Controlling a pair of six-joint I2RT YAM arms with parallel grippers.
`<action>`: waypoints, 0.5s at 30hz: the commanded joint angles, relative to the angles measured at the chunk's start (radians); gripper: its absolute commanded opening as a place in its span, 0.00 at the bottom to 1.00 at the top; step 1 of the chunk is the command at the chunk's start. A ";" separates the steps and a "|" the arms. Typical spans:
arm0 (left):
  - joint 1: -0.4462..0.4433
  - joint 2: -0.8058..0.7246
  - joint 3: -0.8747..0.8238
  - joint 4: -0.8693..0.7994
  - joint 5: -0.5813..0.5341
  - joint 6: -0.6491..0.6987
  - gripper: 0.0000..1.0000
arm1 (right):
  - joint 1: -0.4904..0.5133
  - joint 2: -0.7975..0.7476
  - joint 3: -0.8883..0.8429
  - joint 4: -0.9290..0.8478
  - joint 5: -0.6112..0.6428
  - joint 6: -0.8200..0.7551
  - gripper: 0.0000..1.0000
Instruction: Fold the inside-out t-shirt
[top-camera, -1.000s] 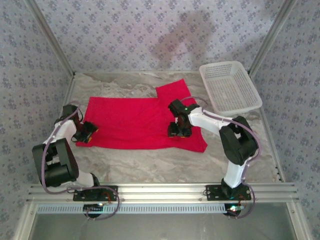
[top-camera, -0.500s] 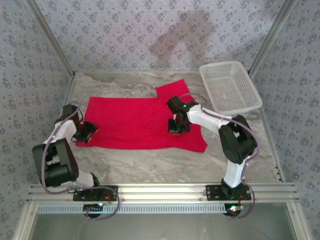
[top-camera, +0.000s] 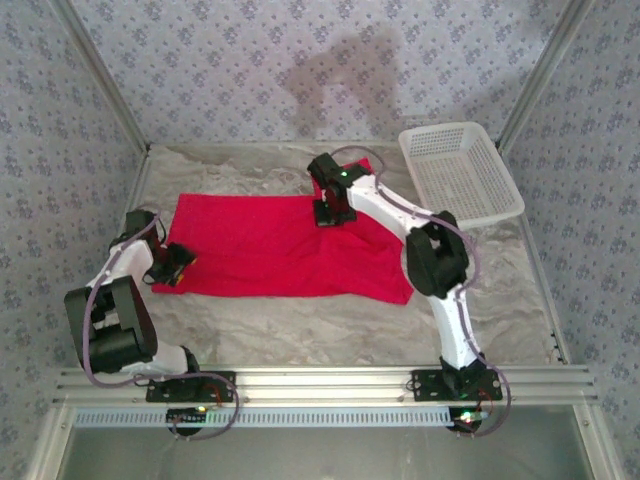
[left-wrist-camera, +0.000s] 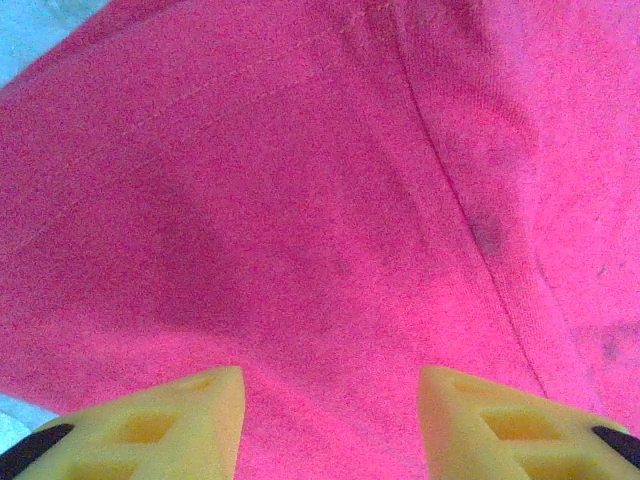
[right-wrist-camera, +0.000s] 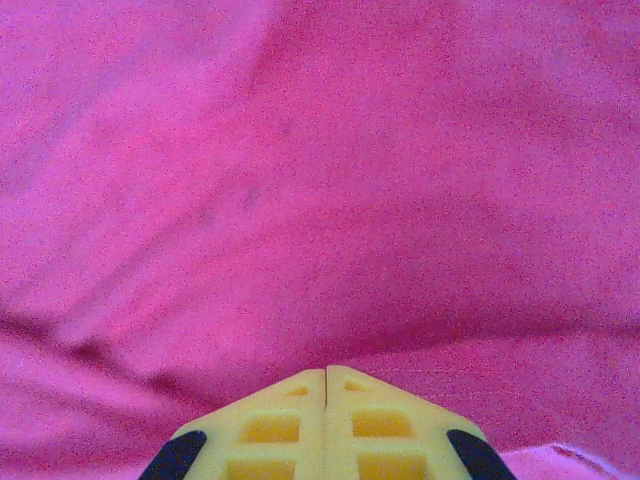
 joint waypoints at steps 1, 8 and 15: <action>-0.013 0.019 0.026 -0.007 -0.002 0.023 0.48 | -0.030 0.054 0.139 -0.121 0.055 -0.049 0.41; -0.050 -0.027 0.082 -0.058 -0.009 0.009 0.48 | -0.025 -0.162 -0.154 -0.008 -0.023 0.016 0.61; -0.043 0.007 0.101 -0.016 0.090 -0.020 0.50 | -0.039 -0.351 -0.548 0.245 -0.168 0.071 0.62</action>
